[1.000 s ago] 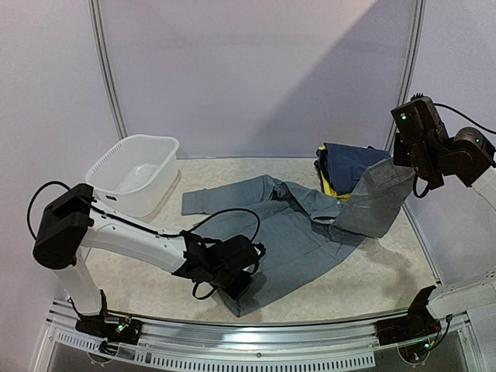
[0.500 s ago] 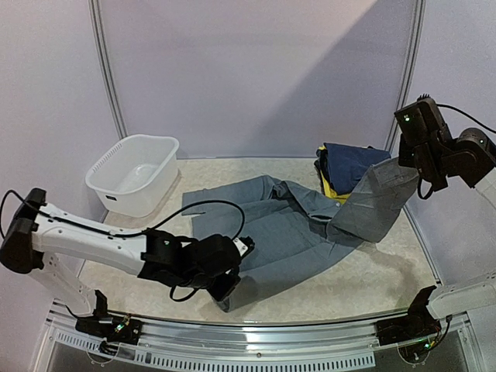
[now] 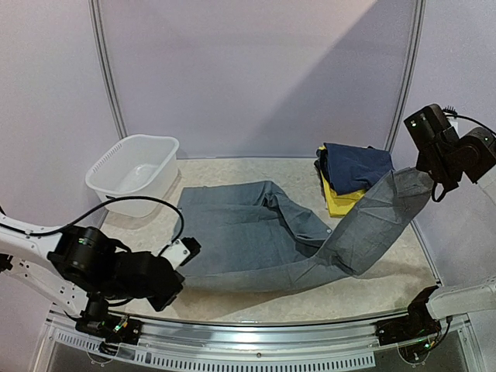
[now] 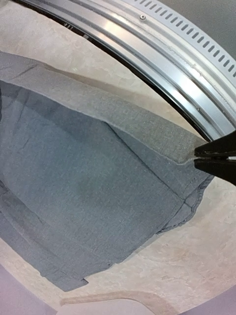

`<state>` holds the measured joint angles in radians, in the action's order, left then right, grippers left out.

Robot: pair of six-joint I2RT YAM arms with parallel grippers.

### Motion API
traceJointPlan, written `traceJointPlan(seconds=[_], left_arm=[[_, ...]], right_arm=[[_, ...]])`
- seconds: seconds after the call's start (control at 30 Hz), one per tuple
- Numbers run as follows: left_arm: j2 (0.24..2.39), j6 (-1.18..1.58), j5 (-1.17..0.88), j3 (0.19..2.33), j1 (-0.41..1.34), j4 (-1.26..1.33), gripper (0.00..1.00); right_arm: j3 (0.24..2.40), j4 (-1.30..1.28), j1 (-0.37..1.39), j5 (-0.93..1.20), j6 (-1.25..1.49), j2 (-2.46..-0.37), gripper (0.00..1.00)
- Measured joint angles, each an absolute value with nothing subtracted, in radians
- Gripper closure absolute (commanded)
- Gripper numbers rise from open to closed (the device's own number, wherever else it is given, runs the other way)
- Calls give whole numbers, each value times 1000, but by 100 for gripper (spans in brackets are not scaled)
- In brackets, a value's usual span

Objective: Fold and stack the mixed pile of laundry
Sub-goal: Adjust the crumpled shirt at the center of the board.

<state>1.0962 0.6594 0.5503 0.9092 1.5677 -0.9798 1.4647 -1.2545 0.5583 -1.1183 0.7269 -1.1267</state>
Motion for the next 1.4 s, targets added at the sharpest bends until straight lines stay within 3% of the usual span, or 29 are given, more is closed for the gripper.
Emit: traceJointPlan(seconds=[0.17,0.3,0.53,0.8,0.9,1.07,1.23,1.4], left_arm=[[1000,689,538,900,1602,-1026,100],[1065,690,493,899,1642,-1032,99],[1336,680,366,900,1704,-1032,94],[1507,658,220,880,1713,-1000,88],[1537,646,157,860,1713,-958,87],[1634,621,101,885,1716,-950,87],[1691,595,99,928,1715,-998,87],[1681,579,100,921,1715,-993,86]], right_arm=[[1414,-1300,556,-1124,888,-1084,94],[1327,-1315,555,-1104,958,-943,89],[1248,-1331,554,-1009,924,-583,48],[1184,-1174,553,-673,700,-448,46],[1137,-1060,553,-472,620,-520,47],[1057,-803,566,-195,538,-822,45],[1082,-660,677,-155,493,-1149,37],[1273,-589,788,-185,447,-1477,29]])
